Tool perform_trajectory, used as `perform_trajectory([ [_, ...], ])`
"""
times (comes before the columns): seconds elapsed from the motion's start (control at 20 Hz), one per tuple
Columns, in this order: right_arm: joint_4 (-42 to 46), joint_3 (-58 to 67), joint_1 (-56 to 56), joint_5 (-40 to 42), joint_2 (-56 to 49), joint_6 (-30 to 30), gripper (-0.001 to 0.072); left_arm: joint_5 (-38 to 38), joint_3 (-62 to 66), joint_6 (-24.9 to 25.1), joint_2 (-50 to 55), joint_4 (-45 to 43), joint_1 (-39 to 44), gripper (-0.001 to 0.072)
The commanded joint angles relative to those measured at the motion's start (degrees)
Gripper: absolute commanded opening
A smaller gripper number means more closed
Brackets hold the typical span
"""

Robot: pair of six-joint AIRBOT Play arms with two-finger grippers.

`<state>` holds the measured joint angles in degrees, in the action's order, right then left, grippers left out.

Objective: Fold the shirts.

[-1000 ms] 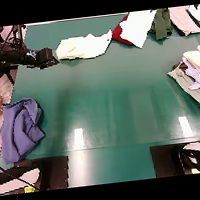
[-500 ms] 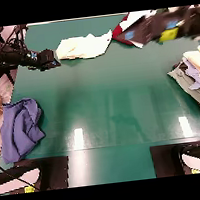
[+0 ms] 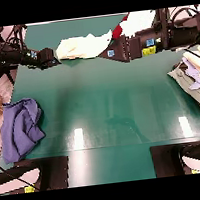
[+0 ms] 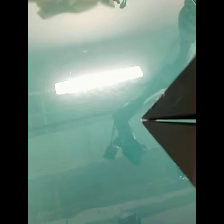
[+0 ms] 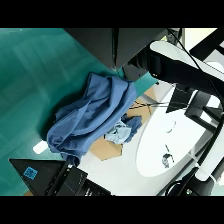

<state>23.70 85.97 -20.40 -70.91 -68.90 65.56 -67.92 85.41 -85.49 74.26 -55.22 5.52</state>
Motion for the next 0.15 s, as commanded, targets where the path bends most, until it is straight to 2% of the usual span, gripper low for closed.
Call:
perform_trajectory([
  [0.0,-0.02,-0.04,-0.28,0.02,-0.02,-0.24,0.0027,0.24,0.04,0.00,-0.02,-0.02,-0.02,0.0027],
  [0.1,-0.02,-0.04,-0.28,0.04,-0.02,-0.24,0.0028,0.24,0.07,0.00,-0.04,-0.02,-0.02,0.0027],
])
